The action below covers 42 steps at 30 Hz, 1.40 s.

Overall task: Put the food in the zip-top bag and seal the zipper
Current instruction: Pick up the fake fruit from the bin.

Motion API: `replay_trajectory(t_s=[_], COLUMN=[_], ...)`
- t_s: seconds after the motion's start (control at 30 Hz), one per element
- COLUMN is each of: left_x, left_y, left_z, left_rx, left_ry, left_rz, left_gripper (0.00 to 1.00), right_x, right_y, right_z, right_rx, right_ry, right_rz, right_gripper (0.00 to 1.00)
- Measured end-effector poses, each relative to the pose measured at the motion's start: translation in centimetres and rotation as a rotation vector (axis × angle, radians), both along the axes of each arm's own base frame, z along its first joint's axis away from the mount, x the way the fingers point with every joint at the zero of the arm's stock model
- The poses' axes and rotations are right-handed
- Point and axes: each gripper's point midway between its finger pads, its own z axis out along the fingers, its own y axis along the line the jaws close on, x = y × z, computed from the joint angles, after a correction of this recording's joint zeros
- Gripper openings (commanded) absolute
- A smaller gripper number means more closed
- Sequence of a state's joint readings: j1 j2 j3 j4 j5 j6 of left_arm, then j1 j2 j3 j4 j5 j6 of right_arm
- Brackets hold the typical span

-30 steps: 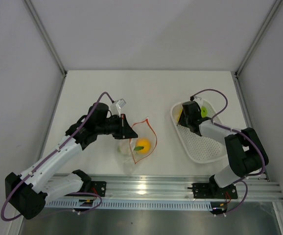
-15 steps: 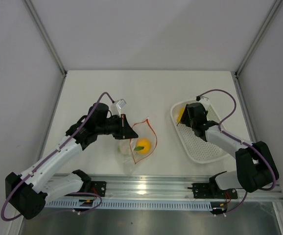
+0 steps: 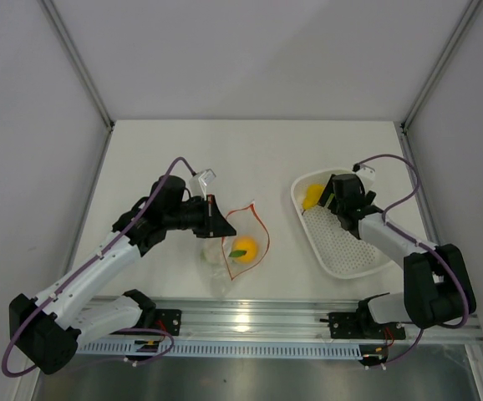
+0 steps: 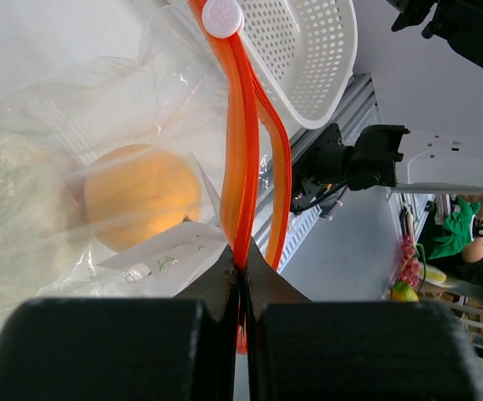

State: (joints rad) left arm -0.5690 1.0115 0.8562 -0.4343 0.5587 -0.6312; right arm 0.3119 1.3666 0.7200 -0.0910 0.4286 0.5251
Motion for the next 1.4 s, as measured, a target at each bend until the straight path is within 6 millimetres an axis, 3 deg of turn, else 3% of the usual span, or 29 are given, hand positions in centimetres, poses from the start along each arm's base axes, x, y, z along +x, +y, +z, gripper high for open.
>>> replay_trajectory(t_s=[0.23, 0.5, 0.9, 1.07, 1.4], left_x=[0.0, -0.3, 0.0, -0.1, 0.0], left_y=[0.0, -0.2, -0.7, -0.8, -1.2], left_z=[-0.1, -0.6, -0.7, -0.7, -1.5], left_rx=[-0.003, -0.011, -0.023, -0.029, -0.019], left_ry=[0.000, 0.017, 0.017, 0.022, 0.059], left_rz=[-0.003, -0.015, -0.030, -0.041, -0.061], left_gripper=[0.00, 0.00, 0.01, 0.01, 0.01], right_x=[1.0, 3.2, 5.9, 6.6, 7.7], right_y=[-1.9, -1.9, -2.2, -2.9, -2.8], right_z=[-0.5, -1.1, -1.4, -1.7, -1.8], right_rx=[-0.010, -0.018, -0.020, -0.007, 0.023], right_ry=[-0.003, -0.018, -0.027, -0.025, -0.042], right_rz=[-0.060, -0.059, -0.071, -0.102, -0.131], right_gripper=[0.92, 0.99, 0.98, 0.87, 0.44])
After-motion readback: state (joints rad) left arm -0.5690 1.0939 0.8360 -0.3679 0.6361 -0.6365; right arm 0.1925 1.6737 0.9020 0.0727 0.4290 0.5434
